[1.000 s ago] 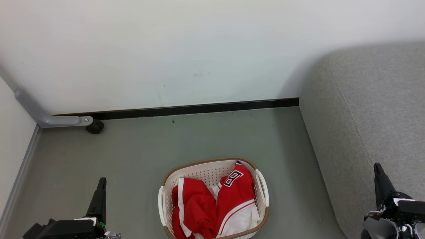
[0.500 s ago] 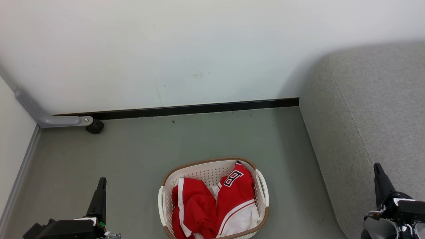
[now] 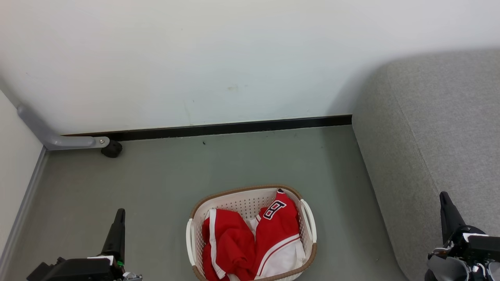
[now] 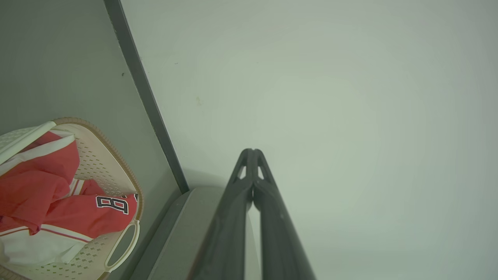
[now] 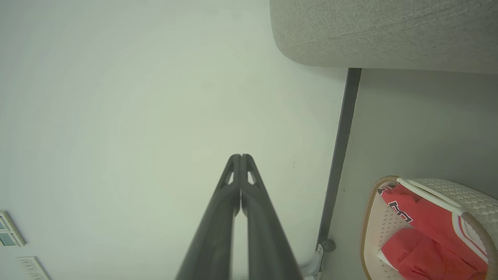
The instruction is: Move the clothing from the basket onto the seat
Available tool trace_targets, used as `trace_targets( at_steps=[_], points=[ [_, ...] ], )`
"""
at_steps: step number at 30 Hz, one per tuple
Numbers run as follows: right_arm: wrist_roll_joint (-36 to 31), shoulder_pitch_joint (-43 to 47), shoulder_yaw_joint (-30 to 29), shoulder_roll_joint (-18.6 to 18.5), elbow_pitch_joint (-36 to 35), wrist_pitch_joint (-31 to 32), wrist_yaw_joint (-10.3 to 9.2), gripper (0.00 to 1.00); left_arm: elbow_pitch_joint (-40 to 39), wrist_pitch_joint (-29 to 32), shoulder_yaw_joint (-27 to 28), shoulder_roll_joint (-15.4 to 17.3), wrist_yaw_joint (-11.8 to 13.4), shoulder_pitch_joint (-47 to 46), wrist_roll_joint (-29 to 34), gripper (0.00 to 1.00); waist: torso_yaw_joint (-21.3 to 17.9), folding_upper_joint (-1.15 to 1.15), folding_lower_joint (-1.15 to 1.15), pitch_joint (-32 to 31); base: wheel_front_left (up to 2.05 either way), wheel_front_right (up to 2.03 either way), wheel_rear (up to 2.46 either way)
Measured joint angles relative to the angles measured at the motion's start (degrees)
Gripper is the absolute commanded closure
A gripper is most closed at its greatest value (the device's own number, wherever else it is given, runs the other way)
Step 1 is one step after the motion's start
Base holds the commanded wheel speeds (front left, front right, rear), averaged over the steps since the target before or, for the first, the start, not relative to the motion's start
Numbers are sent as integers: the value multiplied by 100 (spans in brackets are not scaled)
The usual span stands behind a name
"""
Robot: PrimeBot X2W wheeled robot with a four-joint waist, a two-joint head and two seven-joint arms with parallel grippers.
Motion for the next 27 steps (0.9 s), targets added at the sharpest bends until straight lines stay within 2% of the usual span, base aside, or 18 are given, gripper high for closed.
trace_targets(
  at_steps=[27],
  points=[
    [0,0,0,0,0,0,0,100,0,0,0,0,0,0,0,100,0,0,0,0,0,0,0]
  ],
)
